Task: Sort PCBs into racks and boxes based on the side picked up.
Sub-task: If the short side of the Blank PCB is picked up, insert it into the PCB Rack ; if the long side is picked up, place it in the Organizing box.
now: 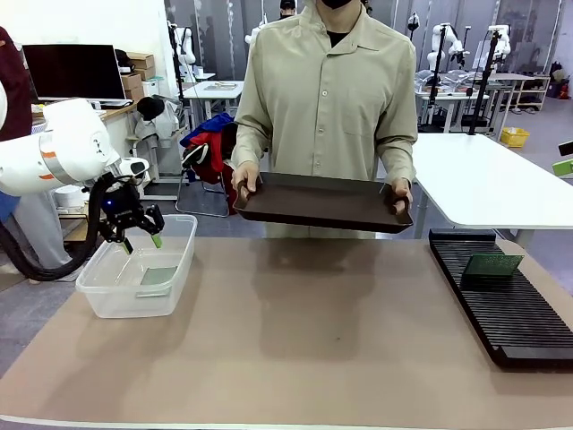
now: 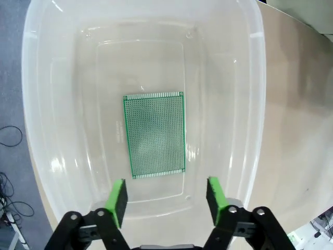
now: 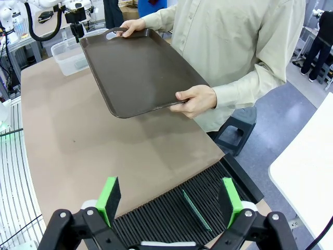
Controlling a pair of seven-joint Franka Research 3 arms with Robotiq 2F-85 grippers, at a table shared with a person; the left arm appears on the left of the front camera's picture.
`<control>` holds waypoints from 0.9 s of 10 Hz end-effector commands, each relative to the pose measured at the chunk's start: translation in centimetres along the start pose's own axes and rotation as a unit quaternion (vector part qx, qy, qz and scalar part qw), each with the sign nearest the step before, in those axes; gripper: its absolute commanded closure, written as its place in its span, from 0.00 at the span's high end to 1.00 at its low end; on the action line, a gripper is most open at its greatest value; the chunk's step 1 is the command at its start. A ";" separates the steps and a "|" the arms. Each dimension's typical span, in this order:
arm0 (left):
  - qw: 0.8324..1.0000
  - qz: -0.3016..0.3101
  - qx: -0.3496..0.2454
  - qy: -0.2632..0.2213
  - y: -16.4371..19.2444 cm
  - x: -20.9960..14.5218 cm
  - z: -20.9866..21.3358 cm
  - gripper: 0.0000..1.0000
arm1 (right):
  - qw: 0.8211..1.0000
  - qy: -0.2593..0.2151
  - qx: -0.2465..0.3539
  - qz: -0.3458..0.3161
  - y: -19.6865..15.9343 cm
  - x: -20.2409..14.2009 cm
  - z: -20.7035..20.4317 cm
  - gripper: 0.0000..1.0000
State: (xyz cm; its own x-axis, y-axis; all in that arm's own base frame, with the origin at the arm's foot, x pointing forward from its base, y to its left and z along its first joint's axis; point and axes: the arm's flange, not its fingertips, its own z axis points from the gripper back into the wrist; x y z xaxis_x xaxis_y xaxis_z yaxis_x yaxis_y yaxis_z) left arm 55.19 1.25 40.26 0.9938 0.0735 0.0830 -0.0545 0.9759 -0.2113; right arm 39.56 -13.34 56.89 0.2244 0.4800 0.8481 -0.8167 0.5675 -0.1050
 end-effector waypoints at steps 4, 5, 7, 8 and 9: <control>0.991 -0.125 0.028 -0.046 -0.9 -3.2 3.5 1.00 | 1.000 -0.001 0.004 -0.001 0.1 0.0 0.0 1.00; 0.990 -0.135 0.024 -0.046 -1.3 -3.4 3.7 1.00 | 1.000 -0.001 0.004 -0.001 0.1 0.0 0.0 1.00; 0.994 -0.104 0.020 -0.027 -1.0 -2.1 3.5 1.00 | 1.000 -0.001 0.004 -0.001 0.1 0.0 0.0 1.00; 0.994 -0.104 0.020 -0.027 -1.0 -2.1 3.5 1.00 | 1.000 -0.001 0.004 -0.001 0.1 0.0 0.0 1.00; 0.994 -0.104 0.020 -0.027 -1.0 -2.1 3.5 1.00 | 1.000 -0.001 0.004 -0.001 0.1 0.0 0.0 1.00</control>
State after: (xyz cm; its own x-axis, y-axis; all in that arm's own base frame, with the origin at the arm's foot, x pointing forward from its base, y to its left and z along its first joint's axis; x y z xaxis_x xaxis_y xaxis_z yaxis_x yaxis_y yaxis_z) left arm 52.57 0.79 43.60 0.9741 -0.1434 0.1748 0.1691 0.9753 -0.1422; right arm 39.56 -13.34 56.89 0.2245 0.4799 0.8481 -0.8167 0.5675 -0.1049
